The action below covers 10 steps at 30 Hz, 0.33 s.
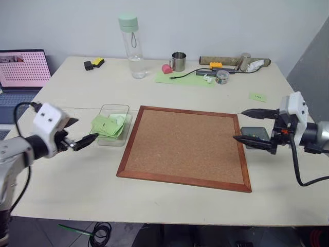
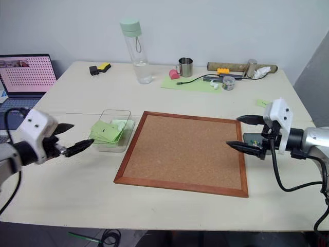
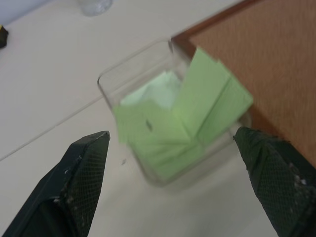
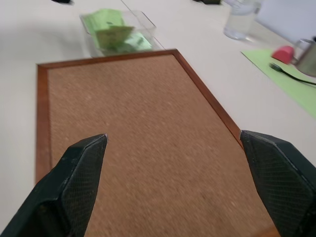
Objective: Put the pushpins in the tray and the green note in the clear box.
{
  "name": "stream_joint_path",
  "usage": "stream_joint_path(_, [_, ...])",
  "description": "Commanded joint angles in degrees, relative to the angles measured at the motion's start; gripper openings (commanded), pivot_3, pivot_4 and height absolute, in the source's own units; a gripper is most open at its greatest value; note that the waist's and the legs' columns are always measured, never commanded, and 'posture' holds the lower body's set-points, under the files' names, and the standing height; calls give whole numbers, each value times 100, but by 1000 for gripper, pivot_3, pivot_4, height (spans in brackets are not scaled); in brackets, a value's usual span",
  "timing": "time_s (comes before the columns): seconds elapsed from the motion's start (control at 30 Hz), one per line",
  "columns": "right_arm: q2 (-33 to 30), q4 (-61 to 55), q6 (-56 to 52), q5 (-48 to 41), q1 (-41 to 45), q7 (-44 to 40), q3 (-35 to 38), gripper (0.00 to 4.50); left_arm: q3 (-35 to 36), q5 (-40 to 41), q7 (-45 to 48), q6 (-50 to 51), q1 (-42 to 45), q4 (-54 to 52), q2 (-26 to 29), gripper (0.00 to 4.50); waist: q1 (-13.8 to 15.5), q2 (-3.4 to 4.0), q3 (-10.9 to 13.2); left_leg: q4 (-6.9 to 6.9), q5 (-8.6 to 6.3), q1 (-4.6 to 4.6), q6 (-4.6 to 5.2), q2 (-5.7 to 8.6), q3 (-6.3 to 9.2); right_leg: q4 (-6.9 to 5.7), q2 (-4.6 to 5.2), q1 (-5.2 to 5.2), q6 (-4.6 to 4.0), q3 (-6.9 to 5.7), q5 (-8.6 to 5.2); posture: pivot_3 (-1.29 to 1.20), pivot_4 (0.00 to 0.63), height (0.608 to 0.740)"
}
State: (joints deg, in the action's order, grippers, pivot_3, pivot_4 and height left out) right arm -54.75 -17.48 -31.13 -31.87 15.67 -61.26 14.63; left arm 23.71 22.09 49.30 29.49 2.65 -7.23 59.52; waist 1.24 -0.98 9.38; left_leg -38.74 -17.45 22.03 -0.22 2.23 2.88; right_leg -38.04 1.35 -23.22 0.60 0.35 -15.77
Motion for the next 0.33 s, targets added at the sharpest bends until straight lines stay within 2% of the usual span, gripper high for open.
stream_joint_path(0.03, [-332,224,566,301,-479,-287,597,4500,548,-290,597,-781,-303,885,388,4314,12,1,1,0,0,-1,0,0,0,-1,0,0,0,-2,0,0,150,740])
stream_joint_path(0.17, [-651,731,1038,616,-1091,-659,967,4500,754,-271,913,-1141,-441,1390,442,4314,22,1,1,0,-2,0,3,0,-1,3,3,4,0,-4,0,0,150,740])
stream_joint_path(0.33, [-699,1010,1312,713,-1137,-705,976,4500,694,-316,956,-1429,-365,1736,318,4314,3,3,0,0,-2,-3,4,-1,-2,-3,3,3,0,-4,0,0,150,740])
